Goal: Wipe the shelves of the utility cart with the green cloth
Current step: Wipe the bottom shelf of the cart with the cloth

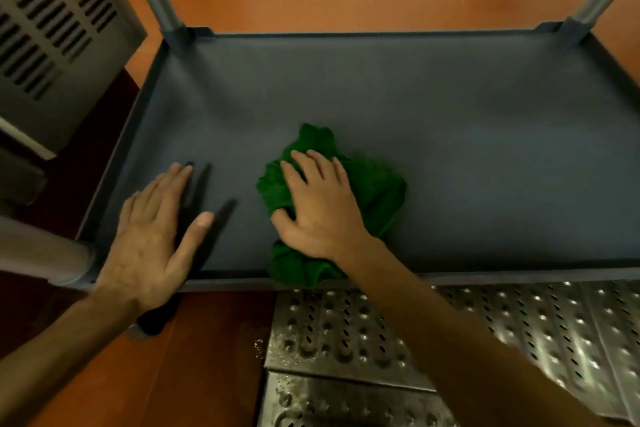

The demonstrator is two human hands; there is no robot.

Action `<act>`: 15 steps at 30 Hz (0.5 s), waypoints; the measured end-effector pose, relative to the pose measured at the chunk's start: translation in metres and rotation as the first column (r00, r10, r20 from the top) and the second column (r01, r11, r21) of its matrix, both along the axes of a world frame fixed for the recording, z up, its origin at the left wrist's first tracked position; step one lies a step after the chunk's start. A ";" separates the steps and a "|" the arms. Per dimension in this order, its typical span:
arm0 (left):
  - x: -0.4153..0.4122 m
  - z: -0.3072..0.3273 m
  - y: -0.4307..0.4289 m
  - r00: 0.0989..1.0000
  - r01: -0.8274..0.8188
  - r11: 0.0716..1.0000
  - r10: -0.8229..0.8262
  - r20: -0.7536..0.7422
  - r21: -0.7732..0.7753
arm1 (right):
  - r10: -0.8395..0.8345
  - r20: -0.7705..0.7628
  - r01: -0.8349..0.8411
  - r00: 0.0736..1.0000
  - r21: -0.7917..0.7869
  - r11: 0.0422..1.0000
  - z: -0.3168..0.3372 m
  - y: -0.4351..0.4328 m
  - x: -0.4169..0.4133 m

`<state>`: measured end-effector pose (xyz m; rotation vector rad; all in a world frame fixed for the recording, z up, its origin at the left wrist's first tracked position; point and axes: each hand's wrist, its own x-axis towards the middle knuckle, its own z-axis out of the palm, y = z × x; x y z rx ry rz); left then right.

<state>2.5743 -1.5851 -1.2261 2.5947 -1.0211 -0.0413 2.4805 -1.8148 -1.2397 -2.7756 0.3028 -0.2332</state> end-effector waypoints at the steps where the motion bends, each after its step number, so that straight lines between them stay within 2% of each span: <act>1: 0.000 0.000 0.000 1.000 0.000 1.000 0.000 -0.004 -0.015 | 0.029 0.004 -0.029 1.000 0.010 1.000 0.001 0.012 0.010; 5: 0.000 0.000 -0.001 1.000 0.001 0.999 -0.001 -0.015 -0.046 | 0.184 -0.027 -0.183 0.983 0.041 0.982 0.004 0.052 0.044; 9: 0.002 -0.004 -0.003 0.995 -0.077 0.997 0.076 -0.072 -0.007 | 0.342 -0.009 -0.341 0.940 0.042 0.939 -0.002 0.059 0.069; 15: 0.012 -0.008 -0.010 0.987 -0.113 0.992 0.119 -0.109 0.064 | 0.388 0.015 -0.389 0.921 0.033 0.921 -0.007 0.040 0.110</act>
